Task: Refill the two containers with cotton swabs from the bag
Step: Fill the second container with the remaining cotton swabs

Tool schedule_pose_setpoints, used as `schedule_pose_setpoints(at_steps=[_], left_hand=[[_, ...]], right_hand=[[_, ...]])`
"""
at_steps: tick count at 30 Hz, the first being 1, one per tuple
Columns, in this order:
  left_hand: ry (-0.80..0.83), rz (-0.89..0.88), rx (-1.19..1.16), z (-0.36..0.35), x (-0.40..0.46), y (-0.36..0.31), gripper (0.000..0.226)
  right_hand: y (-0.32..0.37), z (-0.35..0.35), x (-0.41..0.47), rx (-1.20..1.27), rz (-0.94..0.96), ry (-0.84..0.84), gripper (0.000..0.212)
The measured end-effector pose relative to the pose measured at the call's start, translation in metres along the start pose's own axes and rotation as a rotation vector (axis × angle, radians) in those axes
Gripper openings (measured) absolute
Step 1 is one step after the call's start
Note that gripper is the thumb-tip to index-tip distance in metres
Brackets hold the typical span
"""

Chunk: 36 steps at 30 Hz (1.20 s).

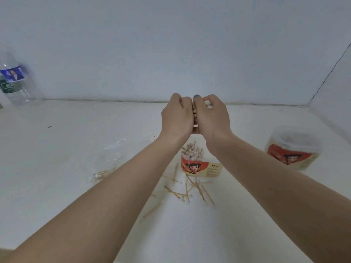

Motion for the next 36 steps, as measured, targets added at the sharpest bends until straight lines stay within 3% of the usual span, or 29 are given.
schedule_pose_setpoints(at_steps=[4,7,9,13,18,21,26,36], left_hand=[[0.039,-0.047,0.068,0.0,-0.003,0.002,0.027],[0.173,-0.019,0.054,0.006,-0.005,0.001,0.031],[0.255,-0.044,0.159,0.014,-0.012,0.002,0.034],[0.236,-0.243,0.348,0.032,-0.022,0.029,0.039],[0.395,-0.3,0.466,0.027,-0.032,0.049,0.029],[0.498,-0.395,0.718,0.025,-0.039,0.057,0.046],[0.496,-0.476,0.705,0.03,-0.043,0.052,0.069],[0.479,-0.553,0.841,0.027,-0.044,0.056,0.073]], right_hand=[[-0.003,0.006,0.0,-0.037,0.035,-0.031,0.024],[-0.006,0.011,0.003,-0.068,0.021,-0.017,0.025],[-0.007,0.018,0.005,-0.104,0.016,-0.01,0.026],[-0.007,0.035,0.012,-0.2,0.042,0.007,0.03],[-0.015,0.049,0.013,-0.287,0.049,0.021,0.029],[-0.016,0.055,0.011,-0.326,0.079,0.034,0.029],[-0.017,0.06,0.007,-0.401,0.131,0.049,0.032],[-0.018,0.063,0.006,-0.465,0.197,0.081,0.031]])
Point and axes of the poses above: each hand's wrist, its own x-axis towards the middle knuckle, its own z-axis out of the back of the hand, y = z × x, the point moved 2 cm from there along x, towards the middle knuckle
